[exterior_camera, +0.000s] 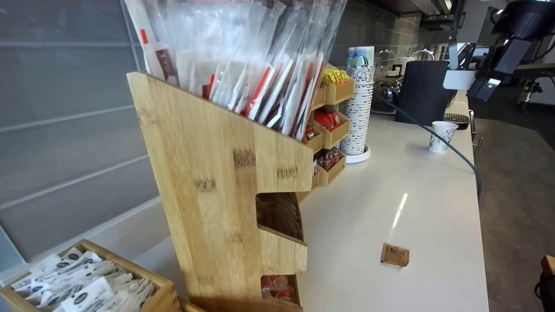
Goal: Put one brown sachet on the middle shelf of the stand.
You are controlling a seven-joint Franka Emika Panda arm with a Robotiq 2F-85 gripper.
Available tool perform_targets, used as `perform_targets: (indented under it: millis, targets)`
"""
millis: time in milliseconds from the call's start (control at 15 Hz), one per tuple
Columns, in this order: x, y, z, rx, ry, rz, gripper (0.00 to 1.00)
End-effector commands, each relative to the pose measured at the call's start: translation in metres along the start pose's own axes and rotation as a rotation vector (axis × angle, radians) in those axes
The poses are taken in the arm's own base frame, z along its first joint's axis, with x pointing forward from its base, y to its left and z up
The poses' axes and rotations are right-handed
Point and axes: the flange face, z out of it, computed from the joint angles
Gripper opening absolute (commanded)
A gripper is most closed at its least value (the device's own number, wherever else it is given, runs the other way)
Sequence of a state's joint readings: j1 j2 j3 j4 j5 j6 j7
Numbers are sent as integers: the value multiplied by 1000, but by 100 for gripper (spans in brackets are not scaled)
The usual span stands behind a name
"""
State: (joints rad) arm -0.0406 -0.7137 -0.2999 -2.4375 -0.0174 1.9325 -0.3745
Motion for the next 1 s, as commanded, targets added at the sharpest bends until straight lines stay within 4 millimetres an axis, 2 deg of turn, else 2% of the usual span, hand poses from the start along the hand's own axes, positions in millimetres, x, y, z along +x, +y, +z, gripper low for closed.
perform_targets:
  millis: [0,267,400,533,600,733,933]
  targets:
    - [22,-45,39,123,11,-111,100]
    - [38,-98,88,186,-1,-231,100]
    - [35,-121,115,207,-65,-303,100]
    - [31,-135,136,217,-142,-354,100]
    - [32,-127,120,192,-109,-311,100]
    - [29,-135,136,193,-149,-338,100]
    - [29,-135,139,194,-155,-346,100]
